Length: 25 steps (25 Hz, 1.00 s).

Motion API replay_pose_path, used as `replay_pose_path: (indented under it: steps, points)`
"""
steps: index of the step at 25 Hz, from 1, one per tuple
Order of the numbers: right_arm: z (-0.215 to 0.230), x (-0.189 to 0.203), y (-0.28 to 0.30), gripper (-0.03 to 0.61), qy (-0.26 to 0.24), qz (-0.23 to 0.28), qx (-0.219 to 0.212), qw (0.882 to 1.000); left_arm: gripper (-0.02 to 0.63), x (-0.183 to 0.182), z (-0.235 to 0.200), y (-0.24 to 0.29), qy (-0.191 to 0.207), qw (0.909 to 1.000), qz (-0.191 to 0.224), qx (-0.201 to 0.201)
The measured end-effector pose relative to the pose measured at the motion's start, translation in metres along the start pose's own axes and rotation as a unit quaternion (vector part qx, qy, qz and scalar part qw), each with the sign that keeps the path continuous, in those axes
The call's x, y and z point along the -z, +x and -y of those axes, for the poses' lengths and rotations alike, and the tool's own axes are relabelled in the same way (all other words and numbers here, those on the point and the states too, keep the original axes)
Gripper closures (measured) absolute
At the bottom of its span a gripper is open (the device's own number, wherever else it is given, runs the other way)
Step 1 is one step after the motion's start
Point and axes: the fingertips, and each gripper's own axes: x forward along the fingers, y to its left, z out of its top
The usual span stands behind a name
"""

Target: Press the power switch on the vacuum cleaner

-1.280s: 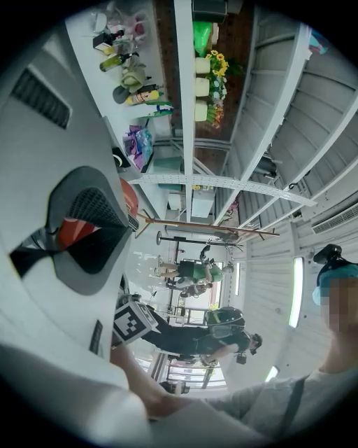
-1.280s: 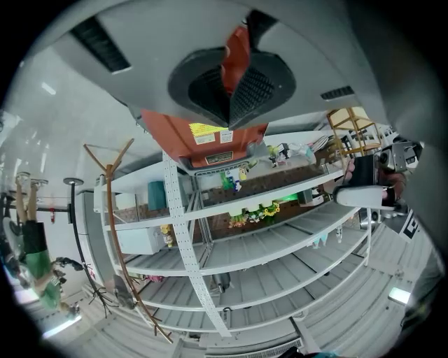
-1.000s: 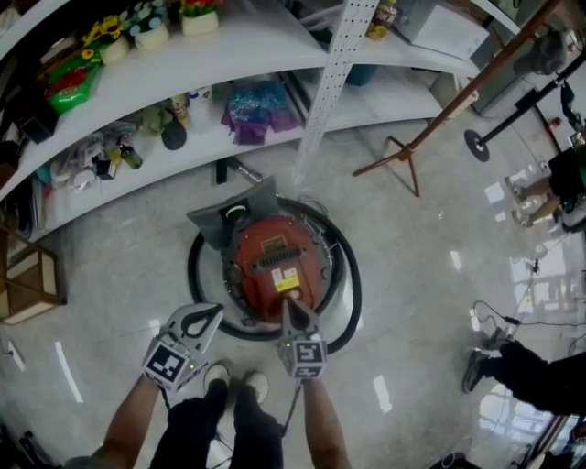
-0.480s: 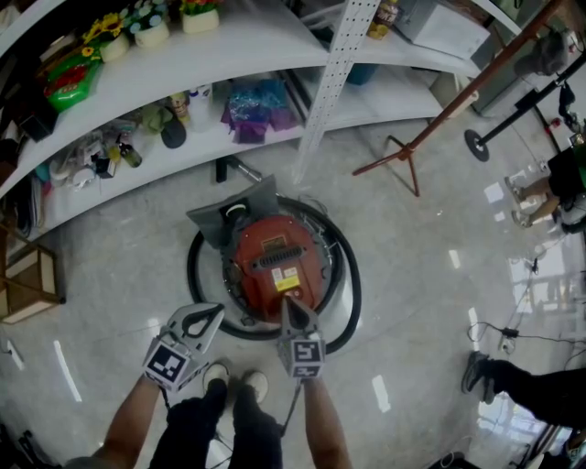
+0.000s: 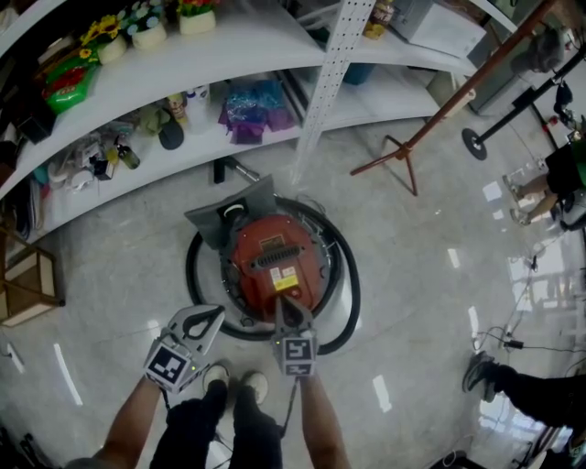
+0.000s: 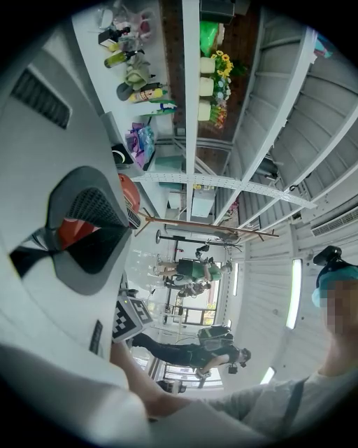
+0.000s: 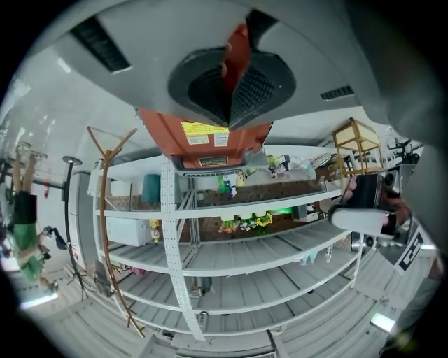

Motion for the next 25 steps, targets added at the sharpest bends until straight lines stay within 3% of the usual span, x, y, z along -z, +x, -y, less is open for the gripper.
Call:
replay_pose_path:
  steps: [3,7,21,25]
  points:
    - [0.0,-0.005,-0.003,0.568,0.028,-0.004,0.006,1.0,0.606,0.0,0.0,-0.002,-0.005,1.0,0.0,-0.002]
    - [0.001,0.0,0.0,0.568,0.013,0.007,0.0,1.0,0.606,0.003,-0.003,-0.005,-0.005,1.0,0.001,-0.005]
    - [-0.003,-0.003,-0.011,0.568,0.052,0.005,-0.011,0.999,0.605,0.006,0.002,-0.006,-0.001,1.0,0.003,-0.003]
    - [-0.003,-0.004,-0.019,0.568,0.037,0.011,-0.016,0.999,0.606,0.0,0.003,-0.008,-0.002,1.0,0.004,-0.004]
